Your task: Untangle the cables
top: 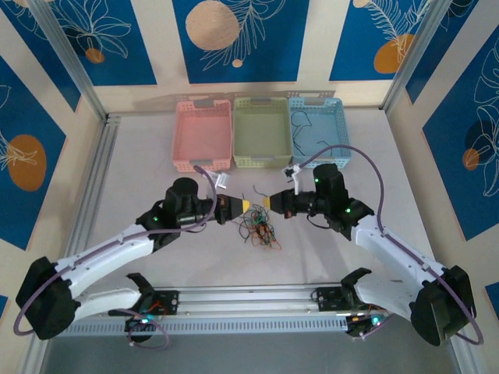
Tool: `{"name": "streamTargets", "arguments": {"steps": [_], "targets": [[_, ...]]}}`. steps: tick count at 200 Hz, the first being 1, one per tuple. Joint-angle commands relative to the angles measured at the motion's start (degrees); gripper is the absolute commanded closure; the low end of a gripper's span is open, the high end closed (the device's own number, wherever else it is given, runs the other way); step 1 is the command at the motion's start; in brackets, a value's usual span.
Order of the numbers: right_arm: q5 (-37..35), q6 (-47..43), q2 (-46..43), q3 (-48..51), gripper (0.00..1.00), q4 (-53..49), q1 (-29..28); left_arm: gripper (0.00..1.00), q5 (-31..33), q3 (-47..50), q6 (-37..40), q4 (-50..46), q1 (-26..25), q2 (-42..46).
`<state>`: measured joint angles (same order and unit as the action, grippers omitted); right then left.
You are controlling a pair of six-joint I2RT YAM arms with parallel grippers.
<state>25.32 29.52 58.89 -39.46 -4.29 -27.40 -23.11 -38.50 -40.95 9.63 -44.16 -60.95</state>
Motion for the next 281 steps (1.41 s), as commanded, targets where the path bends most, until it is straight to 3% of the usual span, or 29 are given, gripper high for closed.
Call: {"name": "streamTargets", "arguments": {"steps": [1,46,79,95,101,108,123,161,202,238,281], "targets": [[-4.8,5.6,-2.7,2.0,1.00,0.6,5.1,1.00,4.1,1.1,2.6,-6.4,-0.7,3.9],[-5.8,9.6,-4.3,5.5,1.00,1.2,10.5,1.00,9.9,2.0,3.2,-9.3,-0.6,9.9],[-2.6,8.6,-3.2,4.8,1.00,3.5,8.3,1.00,10.6,0.7,3.8,-9.2,-0.5,9.0],[-3.1,7.7,-3.1,3.7,0.59,3.1,6.9,1.00,11.6,-1.1,4.3,-9.9,-0.3,7.0],[-3.8,7.3,-3.1,3.2,0.49,2.5,6.6,1.00,12.5,-2.3,4.8,-11.1,0.1,6.1],[-4.9,6.7,-3.5,2.9,0.40,1.6,6.7,1.00,13.6,-4.1,5.6,-13.0,0.8,5.0],[-6.8,5.9,-4.6,2.8,0.33,-0.1,7.9,1.00,15.6,-8.3,7.5,-16.6,3.7,2.6],[-6.5,5.0,-7.0,4.6,0.31,-3.4,13.9,1.00,12.5,-19.4,9.1,-20.5,18.0,-6.9],[-5.9,3.7,-9.0,7.4,0.33,-5.5,15.0,1.00,15.5,-32.6,11.7,-21.4,26.6,-21.2],[-5.5,2.7,-10.9,8.2,0.33,-7.5,15.4,1.00,18.6,-44.2,11.2,-22.1,30.9,-36.3],[-5.4,2.6,-10.5,8.1,0.33,-7.8,15.5,1.00,21.0,-53.4,9.6,-22.7,32.4,-49.6]]}}
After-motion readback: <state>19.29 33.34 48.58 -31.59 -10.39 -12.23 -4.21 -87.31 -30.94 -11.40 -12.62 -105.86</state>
